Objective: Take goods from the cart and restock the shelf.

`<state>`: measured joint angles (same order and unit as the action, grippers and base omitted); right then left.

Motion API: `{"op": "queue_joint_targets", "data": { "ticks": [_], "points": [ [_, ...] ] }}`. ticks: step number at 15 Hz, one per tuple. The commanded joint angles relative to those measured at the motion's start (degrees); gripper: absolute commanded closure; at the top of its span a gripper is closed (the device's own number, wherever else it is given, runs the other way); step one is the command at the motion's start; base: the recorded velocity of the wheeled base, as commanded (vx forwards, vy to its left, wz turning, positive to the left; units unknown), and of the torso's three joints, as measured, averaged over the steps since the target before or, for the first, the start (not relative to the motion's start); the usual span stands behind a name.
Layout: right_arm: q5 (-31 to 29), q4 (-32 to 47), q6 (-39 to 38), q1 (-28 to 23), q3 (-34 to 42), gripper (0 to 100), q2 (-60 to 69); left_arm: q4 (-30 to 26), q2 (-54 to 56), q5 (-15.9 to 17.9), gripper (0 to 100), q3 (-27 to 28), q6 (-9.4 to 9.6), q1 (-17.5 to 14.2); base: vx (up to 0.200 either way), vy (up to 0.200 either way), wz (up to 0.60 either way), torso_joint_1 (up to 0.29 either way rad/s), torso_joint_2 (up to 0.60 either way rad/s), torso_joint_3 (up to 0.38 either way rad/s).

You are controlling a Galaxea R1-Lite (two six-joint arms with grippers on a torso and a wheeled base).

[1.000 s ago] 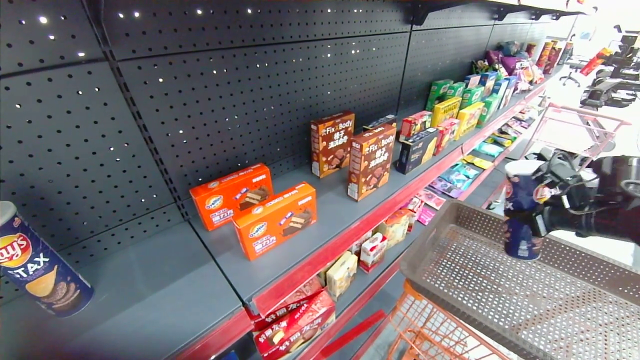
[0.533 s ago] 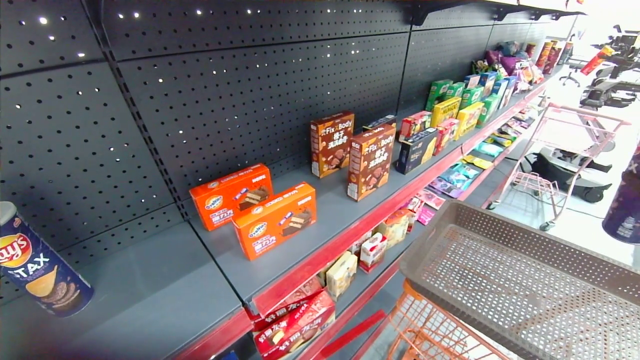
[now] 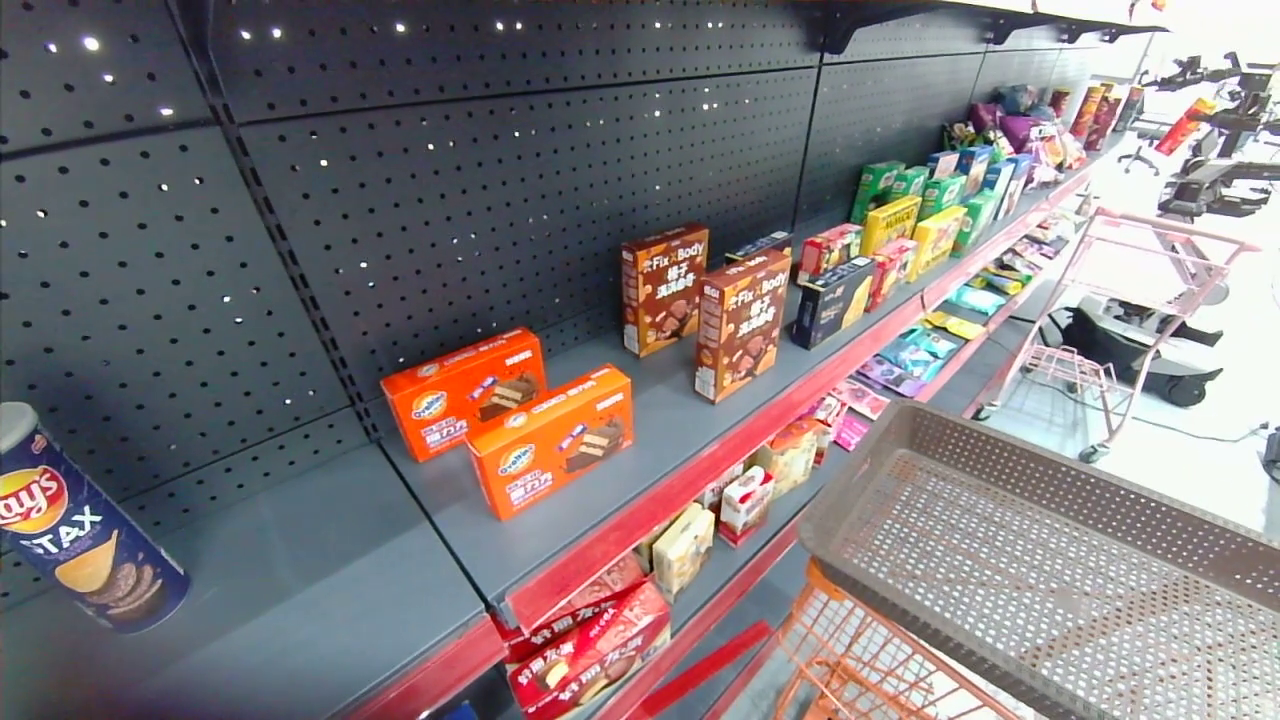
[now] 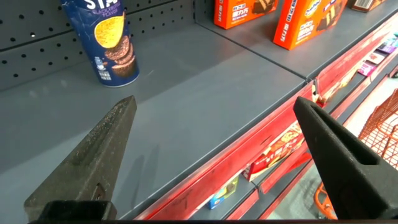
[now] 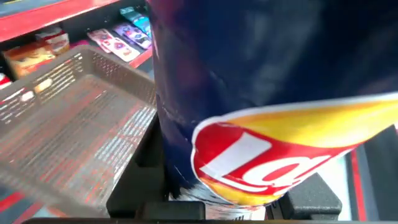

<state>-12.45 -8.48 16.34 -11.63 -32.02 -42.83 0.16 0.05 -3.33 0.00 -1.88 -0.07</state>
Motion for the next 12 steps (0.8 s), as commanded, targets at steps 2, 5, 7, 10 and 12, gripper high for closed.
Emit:
{"op": "queue_joint_targets", "data": {
  "ticks": [2,5,7,10,12],
  "points": [
    [2.2,2.0,-0.3,0.2,0.2,100,5.4,0.0,0.0,-0.1,0,0.0,0.03,0.0,0.000,0.000,0.00,0.000,0.00,0.000],
    [3.0,1.9,-0.3,0.2,-0.1,100,5.3,0.0,0.0,0.0,0,0.0,0.03,0.0,0.000,0.000,0.00,0.000,0.00,0.000],
    [2.8,2.0,-0.4,0.2,0.2,100,6.4,0.0,0.0,0.0,0,0.0,0.03,0.0,0.000,0.000,0.00,0.000,0.00,0.000],
    [3.0,2.0,-0.4,0.2,0.1,100,7.6,0.0,0.0,0.2,0,0.0,0.21,0.0,0.000,0.000,0.00,0.000,0.00,0.000],
    [3.2,1.9,-0.3,0.2,0.1,100,7.8,0.0,0.0,0.3,0,0.0,0.30,0.0,0.000,0.000,0.30,0.004,0.00,-0.004]
  ]
}}
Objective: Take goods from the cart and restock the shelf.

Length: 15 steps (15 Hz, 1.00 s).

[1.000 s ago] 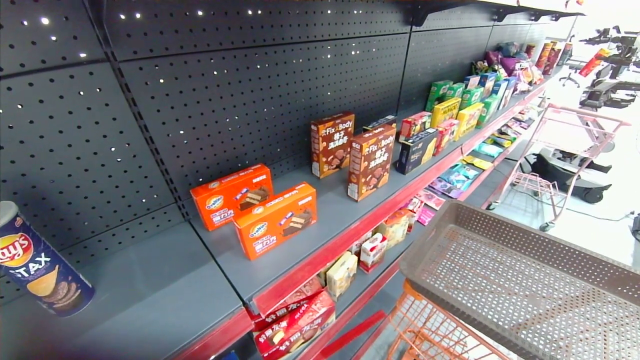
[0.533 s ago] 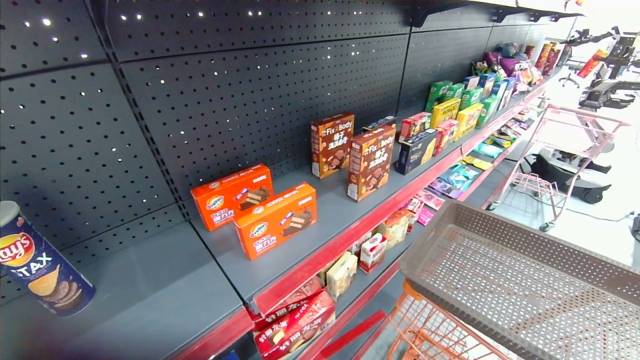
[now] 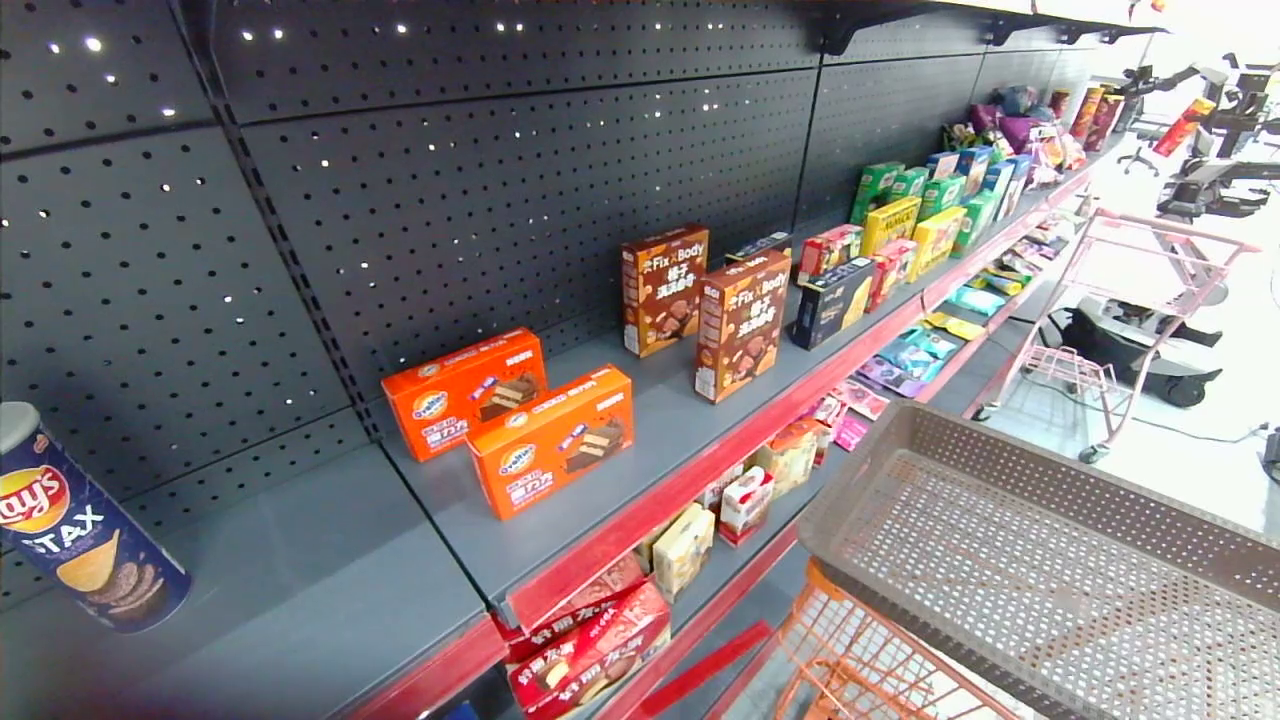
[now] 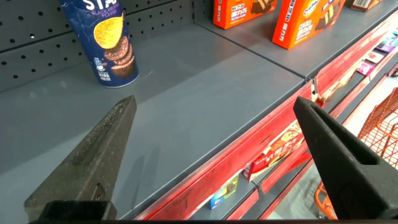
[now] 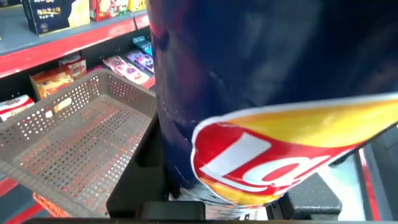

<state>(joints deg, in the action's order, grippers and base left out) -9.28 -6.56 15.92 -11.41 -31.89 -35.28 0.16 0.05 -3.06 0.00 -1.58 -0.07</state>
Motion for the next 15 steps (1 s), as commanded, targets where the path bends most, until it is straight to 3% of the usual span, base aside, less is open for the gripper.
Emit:
{"op": "queue_joint_targets", "data": {
  "ticks": [1,15],
  "points": [
    [0.1,-0.2,0.2,0.0,0.0,100,0.2,0.0,0.0,0.0,0,0.0,0.00,0.0,0.000,0.000,0.60,0.007,0.00,0.002],
    [1.0,0.1,0.3,0.0,0.2,100,3.5,0.0,0.0,-0.5,0,0.0,-0.35,0.0,0.000,0.000,0.60,0.003,0.00,0.003]
  ]
}}
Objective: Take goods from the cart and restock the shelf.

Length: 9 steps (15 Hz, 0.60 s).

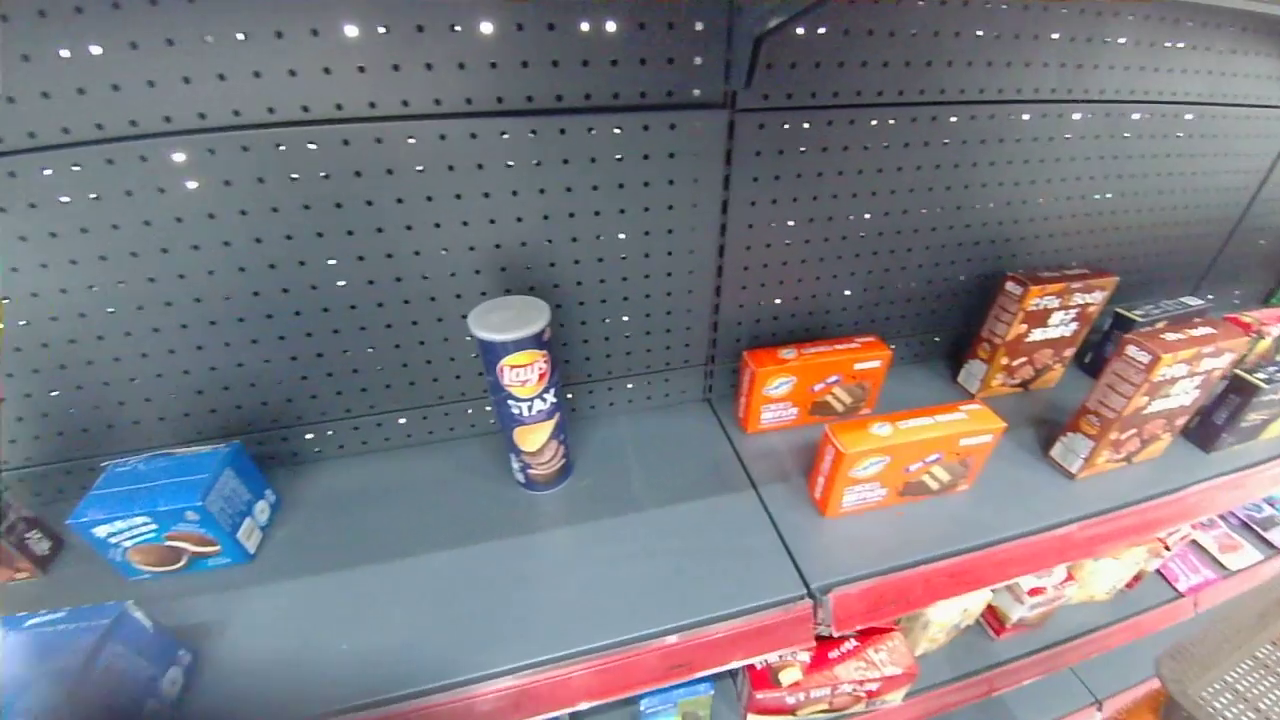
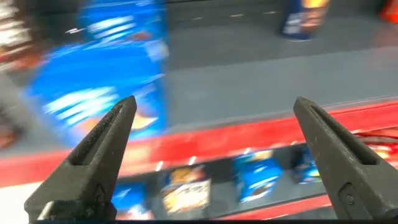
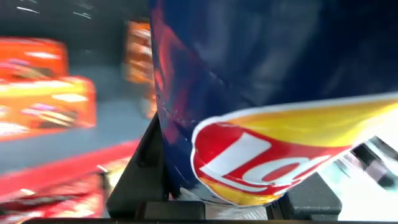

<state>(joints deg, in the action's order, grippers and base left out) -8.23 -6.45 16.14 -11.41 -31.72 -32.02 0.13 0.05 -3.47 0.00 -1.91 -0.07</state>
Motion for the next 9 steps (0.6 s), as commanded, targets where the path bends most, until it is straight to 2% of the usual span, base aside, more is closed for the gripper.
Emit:
{"op": "queue_joint_targets", "data": {
  "ticks": [1,2,7,9],
  "points": [
    [0.0,-0.1,0.0,0.0,0.0,100,0.6,0.0,0.0,0.0,0,0.0,-0.02,0.0,0.000,0.000,0.60,0.002,0.00,-0.002],
    [0.0,0.0,0.0,0.0,0.1,100,0.9,0.0,0.0,0.0,0,0.0,-0.02,0.0,0.000,0.000,0.60,0.002,0.00,0.002],
    [0.0,0.2,0.0,0.0,0.5,100,2.1,0.0,0.0,0.0,0,0.0,0.16,0.0,0.000,0.000,0.00,0.000,0.00,0.000],
    [0.0,0.2,0.0,0.0,0.5,100,2.1,0.0,0.0,0.0,0,0.0,0.16,0.0,-0.200,0.000,0.00,0.002,0.00,0.002]
  ]
}}
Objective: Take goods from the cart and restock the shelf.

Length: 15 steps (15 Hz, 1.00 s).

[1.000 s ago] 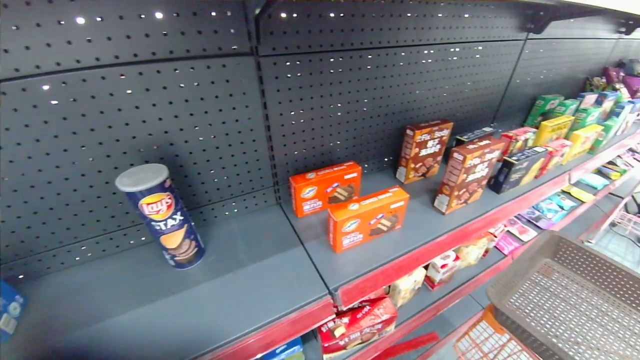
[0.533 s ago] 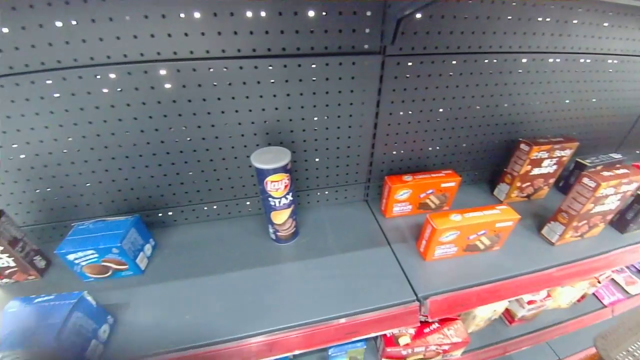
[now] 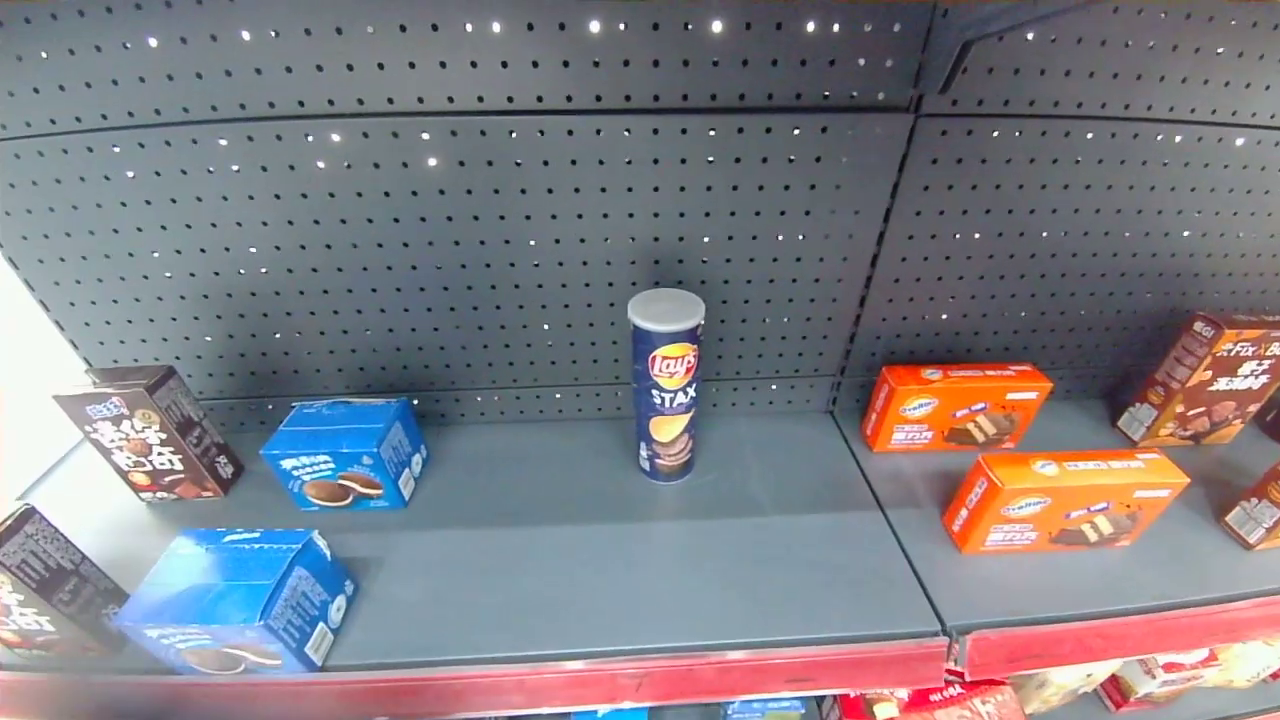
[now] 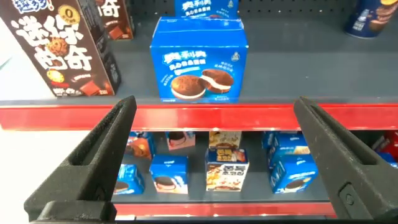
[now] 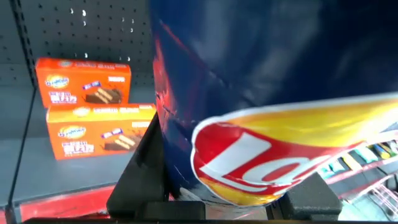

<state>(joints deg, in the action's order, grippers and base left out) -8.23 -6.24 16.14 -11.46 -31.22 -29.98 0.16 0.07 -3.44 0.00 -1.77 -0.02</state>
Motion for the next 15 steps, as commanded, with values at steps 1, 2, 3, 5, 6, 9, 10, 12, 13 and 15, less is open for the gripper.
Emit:
{"op": "queue_joint_targets", "data": {
  "ticks": [1,2,3,5,6,9,10,12,13,15],
  "points": [
    [0.0,0.0,0.0,0.0,-0.1,100,0.3,0.0,-0.1,0.0,0,0.0,-0.08,-0.1,-0.200,0.000,0.00,0.012,0.02,-0.007],
    [0.0,0.0,0.0,0.0,-0.1,100,0.4,0.0,-0.1,0.0,0,0.0,-0.08,-0.1,0.000,0.000,0.00,0.000,0.00,0.000],
    [0.0,0.0,0.2,0.0,0.0,100,0.4,0.0,-0.1,0.0,0,0.0,-0.08,-0.1,0.000,0.000,0.00,0.000,0.00,0.000],
    [0.1,0.0,0.2,0.0,0.0,100,0.4,0.0,-0.1,0.0,0,0.0,-0.08,-0.1,0.000,0.000,0.00,0.000,0.00,0.000],
    [0.1,0.0,0.2,0.0,0.0,100,0.4,0.0,-0.1,0.0,0,0.0,-0.08,-0.1,0.000,0.000,0.00,0.000,0.00,0.000],
    [0.8,0.0,0.2,0.0,0.0,100,0.4,0.0,-0.1,0.1,0,0.0,0.01,-0.1,0.000,0.000,0.00,0.000,0.00,0.000],
    [0.8,0.0,0.2,0.0,0.0,100,0.4,0.0,-0.1,0.1,0,0.0,0.01,-0.1,0.000,0.000,0.00,0.000,0.00,0.000],
    [0.8,0.0,0.3,0.0,0.0,100,0.4,0.0,-0.1,0.1,0,0.0,0.10,-0.1,0.000,0.000,0.00,0.000,0.00,0.000],
    [0.8,0.0,0.3,0.0,0.0,100,0.4,0.0,-0.1,0.2,0,0.0,0.54,-0.1,0.000,0.000,0.00,0.000,0.00,0.000],
    [0.8,0.0,0.2,0.1,0.0,100,0.4,0.0,-0.1,0.7,0,0.0,5.11,-0.1,0.000,0.000,0.00,0.000,0.00,0.000]
  ]
}}
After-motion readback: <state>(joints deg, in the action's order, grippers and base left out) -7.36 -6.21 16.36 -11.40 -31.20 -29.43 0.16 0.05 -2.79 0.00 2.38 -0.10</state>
